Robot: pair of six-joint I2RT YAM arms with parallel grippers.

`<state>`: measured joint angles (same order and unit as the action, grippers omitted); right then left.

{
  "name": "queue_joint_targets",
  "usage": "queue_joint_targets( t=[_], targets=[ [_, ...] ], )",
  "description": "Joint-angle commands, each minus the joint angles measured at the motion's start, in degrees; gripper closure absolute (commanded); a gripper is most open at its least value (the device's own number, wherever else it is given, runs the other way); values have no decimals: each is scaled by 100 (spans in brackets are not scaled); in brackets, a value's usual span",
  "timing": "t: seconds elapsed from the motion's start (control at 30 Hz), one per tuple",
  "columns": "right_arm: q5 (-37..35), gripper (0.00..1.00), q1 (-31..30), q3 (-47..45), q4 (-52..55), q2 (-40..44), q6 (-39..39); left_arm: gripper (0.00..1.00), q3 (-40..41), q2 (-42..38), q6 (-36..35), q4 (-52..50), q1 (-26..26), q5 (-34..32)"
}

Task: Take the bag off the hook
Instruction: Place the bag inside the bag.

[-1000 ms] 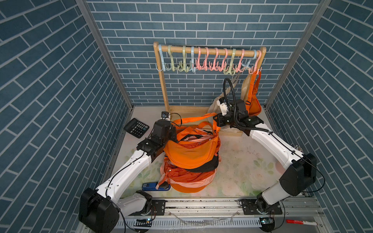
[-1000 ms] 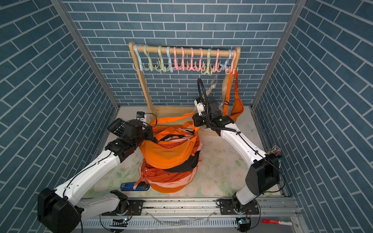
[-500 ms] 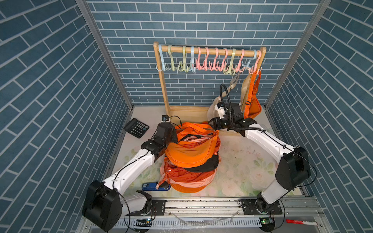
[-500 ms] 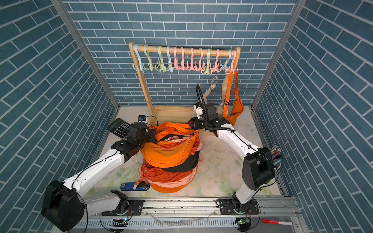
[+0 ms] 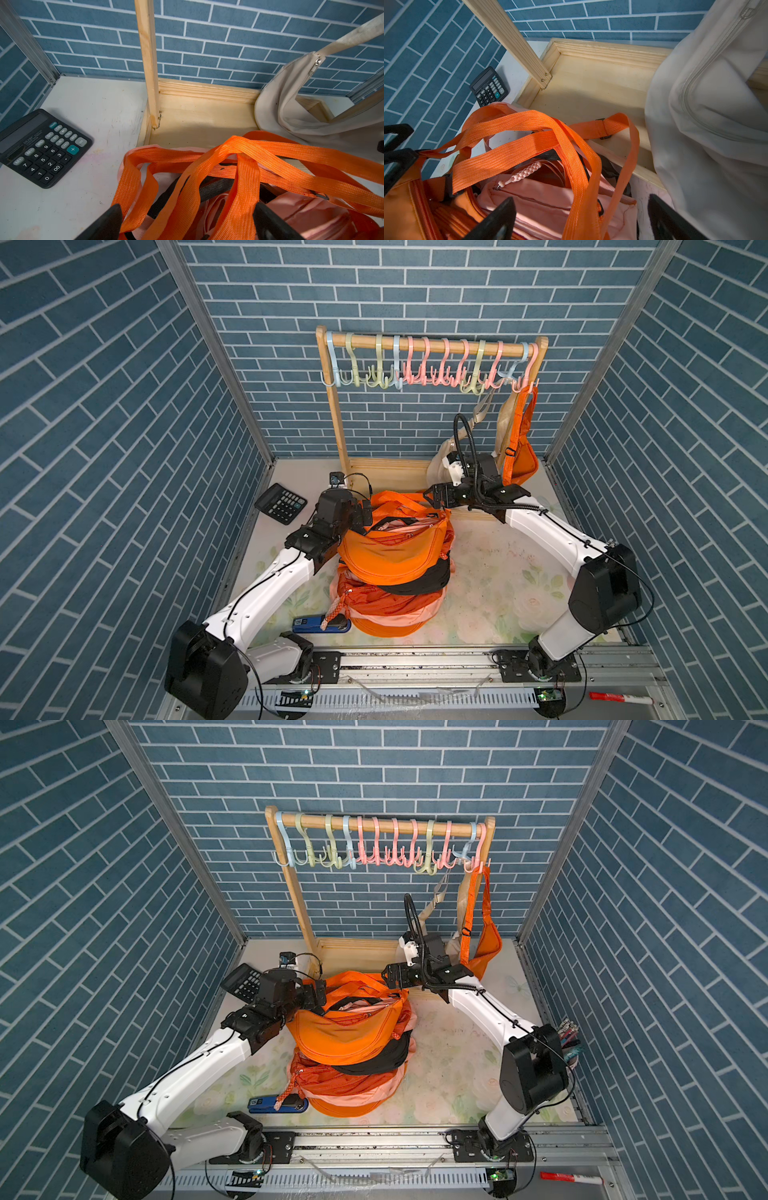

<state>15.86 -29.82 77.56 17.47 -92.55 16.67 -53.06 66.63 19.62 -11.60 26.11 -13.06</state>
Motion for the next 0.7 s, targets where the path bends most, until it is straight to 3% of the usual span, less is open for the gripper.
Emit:
queue_joint_targets(
  t=[0.0, 0.4, 0.67],
  targets=[
    [-24, 1, 21, -24, -50, 327, -70, 1, -211, -257, -157, -213, -22, -140],
    [-515, 1, 21, 177, 393, 889, -223, 1, -879, -1000, -714, -775, -28, -270],
    [-854, 1, 20, 451, 842, 1310, -426, 1, -1540, -991, -1153, -891, -27, 295]
  ],
)
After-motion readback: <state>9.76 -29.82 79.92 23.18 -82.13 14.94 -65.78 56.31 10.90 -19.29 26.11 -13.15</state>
